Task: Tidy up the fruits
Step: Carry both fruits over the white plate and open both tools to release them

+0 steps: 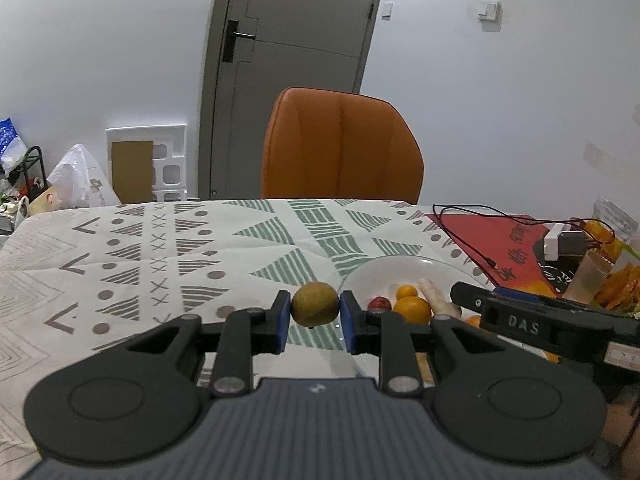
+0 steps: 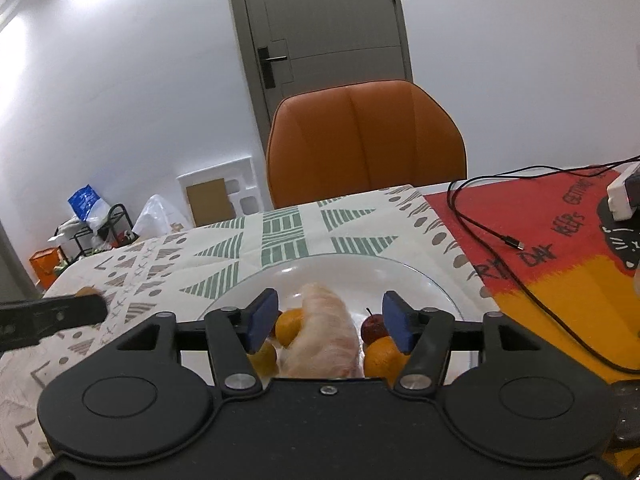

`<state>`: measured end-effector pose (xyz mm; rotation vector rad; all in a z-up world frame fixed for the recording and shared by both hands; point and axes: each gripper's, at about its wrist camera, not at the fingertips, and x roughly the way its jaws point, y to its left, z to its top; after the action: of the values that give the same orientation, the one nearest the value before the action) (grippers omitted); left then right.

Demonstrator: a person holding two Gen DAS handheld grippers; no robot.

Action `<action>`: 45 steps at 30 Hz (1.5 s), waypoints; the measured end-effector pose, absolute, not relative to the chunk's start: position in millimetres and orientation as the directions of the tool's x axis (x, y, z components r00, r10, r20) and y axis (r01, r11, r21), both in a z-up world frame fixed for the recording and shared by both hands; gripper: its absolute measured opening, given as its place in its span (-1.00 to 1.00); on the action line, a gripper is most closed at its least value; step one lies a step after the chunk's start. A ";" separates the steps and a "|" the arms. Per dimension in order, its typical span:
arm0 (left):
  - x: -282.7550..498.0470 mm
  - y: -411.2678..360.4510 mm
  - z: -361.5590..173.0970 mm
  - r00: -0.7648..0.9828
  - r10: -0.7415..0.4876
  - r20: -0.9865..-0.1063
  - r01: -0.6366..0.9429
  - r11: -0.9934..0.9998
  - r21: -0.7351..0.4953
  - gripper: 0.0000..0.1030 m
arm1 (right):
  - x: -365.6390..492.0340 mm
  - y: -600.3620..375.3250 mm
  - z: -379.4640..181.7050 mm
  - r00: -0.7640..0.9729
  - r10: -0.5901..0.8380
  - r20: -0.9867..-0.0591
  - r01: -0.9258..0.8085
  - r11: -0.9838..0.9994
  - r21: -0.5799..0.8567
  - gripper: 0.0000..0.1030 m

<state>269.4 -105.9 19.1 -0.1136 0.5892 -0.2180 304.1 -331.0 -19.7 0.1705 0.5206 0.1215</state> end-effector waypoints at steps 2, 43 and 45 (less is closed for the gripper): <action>272.3 -109.8 17.4 0.806 -0.243 -0.540 0.177 0.969 -0.171 -0.51 | 299.6 -334.8 -19.0 0.860 0.162 -0.484 -0.076 0.978 0.192 0.13; 233.9 -111.7 16.9 0.792 -0.156 -0.590 0.126 0.988 -0.093 0.68 | 234.9 -349.2 -12.6 0.851 0.217 -0.478 -0.119 0.967 0.227 0.46; 229.9 -108.3 18.5 0.794 -0.150 -0.589 0.118 0.989 -0.093 0.73 | 230.9 -349.4 -12.0 0.851 0.221 -0.477 -0.123 0.966 0.228 0.54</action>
<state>229.9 -108.3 18.5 -0.0523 0.6372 -0.1440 230.9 -349.4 -12.0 0.1929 0.5232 0.1818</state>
